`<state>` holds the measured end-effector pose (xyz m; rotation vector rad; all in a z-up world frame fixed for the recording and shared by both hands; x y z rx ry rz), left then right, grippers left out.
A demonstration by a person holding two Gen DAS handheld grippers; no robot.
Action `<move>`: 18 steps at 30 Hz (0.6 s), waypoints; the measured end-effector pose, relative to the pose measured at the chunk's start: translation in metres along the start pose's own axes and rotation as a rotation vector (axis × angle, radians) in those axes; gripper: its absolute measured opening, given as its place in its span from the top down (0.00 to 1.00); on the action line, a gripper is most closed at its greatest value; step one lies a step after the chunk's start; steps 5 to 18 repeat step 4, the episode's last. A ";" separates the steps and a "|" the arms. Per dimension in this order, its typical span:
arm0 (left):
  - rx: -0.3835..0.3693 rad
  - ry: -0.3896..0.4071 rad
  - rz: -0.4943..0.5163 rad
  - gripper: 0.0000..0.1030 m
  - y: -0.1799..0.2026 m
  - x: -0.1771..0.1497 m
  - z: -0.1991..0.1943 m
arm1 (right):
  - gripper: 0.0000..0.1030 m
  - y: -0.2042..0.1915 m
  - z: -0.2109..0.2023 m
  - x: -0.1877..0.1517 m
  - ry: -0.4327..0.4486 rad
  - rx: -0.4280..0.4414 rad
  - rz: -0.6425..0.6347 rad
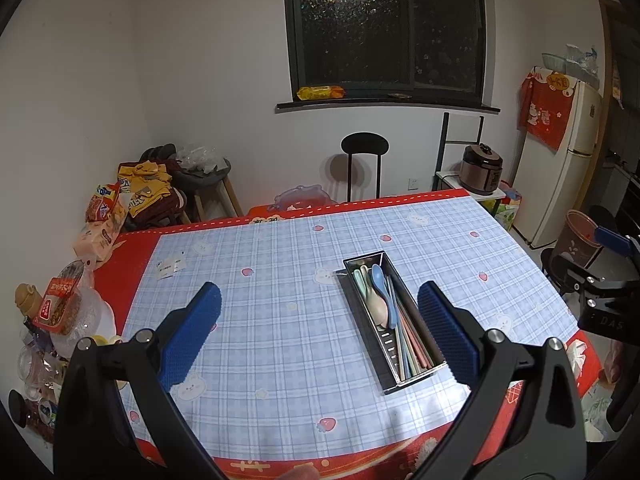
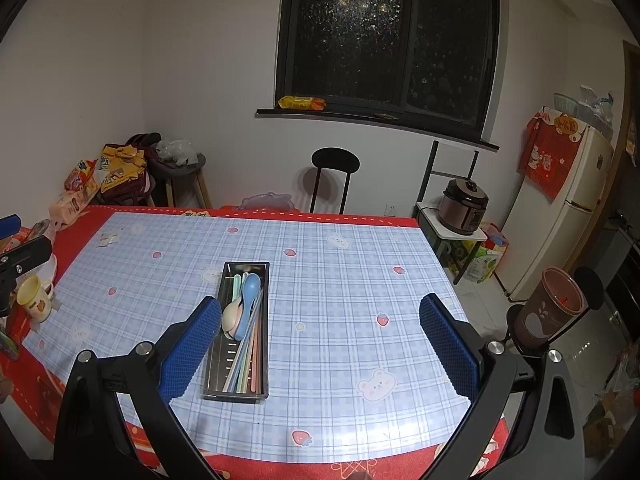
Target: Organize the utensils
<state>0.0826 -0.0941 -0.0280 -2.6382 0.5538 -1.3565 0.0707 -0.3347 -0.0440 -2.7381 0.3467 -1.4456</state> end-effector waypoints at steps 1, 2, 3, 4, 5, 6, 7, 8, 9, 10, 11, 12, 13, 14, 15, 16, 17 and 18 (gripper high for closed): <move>0.000 -0.003 -0.003 0.06 0.000 -0.001 0.001 | 0.06 0.000 0.000 0.000 -0.001 0.000 0.001; -0.001 -0.006 -0.005 0.06 0.000 -0.002 0.001 | 0.06 0.000 0.001 -0.001 -0.004 0.001 0.001; -0.002 -0.009 -0.005 0.06 -0.001 -0.002 0.002 | 0.06 0.000 0.002 -0.002 -0.006 0.002 0.001; -0.002 -0.012 -0.006 0.06 -0.001 -0.003 0.002 | 0.06 0.000 0.003 -0.002 -0.008 0.002 0.001; -0.002 -0.012 -0.006 0.06 -0.001 -0.003 0.002 | 0.06 0.000 0.003 -0.002 -0.008 0.002 0.001; -0.002 -0.012 -0.006 0.06 -0.001 -0.003 0.002 | 0.06 0.000 0.003 -0.002 -0.008 0.002 0.001; -0.002 -0.012 -0.006 0.06 -0.001 -0.003 0.002 | 0.06 0.000 0.003 -0.002 -0.008 0.002 0.001; -0.002 -0.012 -0.006 0.06 -0.001 -0.003 0.002 | 0.06 0.000 0.003 -0.002 -0.008 0.002 0.001; -0.002 -0.012 -0.006 0.06 -0.001 -0.003 0.002 | 0.06 0.000 0.003 -0.002 -0.008 0.002 0.001; -0.002 -0.012 -0.006 0.06 -0.001 -0.003 0.002 | 0.06 0.000 0.003 -0.002 -0.008 0.002 0.001; -0.002 -0.012 -0.006 0.06 -0.001 -0.003 0.002 | 0.06 0.000 0.003 -0.002 -0.008 0.002 0.001; -0.002 -0.012 -0.006 0.06 -0.001 -0.003 0.002 | 0.06 0.000 0.003 -0.002 -0.008 0.002 0.001; -0.002 -0.012 -0.006 0.06 -0.001 -0.003 0.002 | 0.06 0.000 0.003 -0.002 -0.008 0.002 0.001; -0.002 -0.012 -0.006 0.06 -0.001 -0.003 0.002 | 0.06 0.000 0.003 -0.002 -0.008 0.002 0.001; -0.002 -0.012 -0.006 0.06 -0.001 -0.003 0.002 | 0.06 0.000 0.003 -0.002 -0.008 0.002 0.001; -0.002 -0.012 -0.006 0.06 -0.001 -0.003 0.002 | 0.06 0.000 0.003 -0.002 -0.008 0.002 0.001; -0.002 -0.012 -0.006 0.06 -0.001 -0.003 0.002 | 0.06 0.000 0.003 -0.002 -0.008 0.002 0.001; -0.002 -0.012 -0.006 0.06 -0.001 -0.003 0.002 | 0.06 0.000 0.003 -0.002 -0.008 0.002 0.001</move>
Point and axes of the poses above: each gripper's, at about its wrist camera, not at the fingertips, and z roughly the way its jaws point, y to its right, x to its top, the point moved 9 cm from there along z, roughly the way its jaws point, and after that the axes turned 15 degrees about z, right-handed, at the moved point
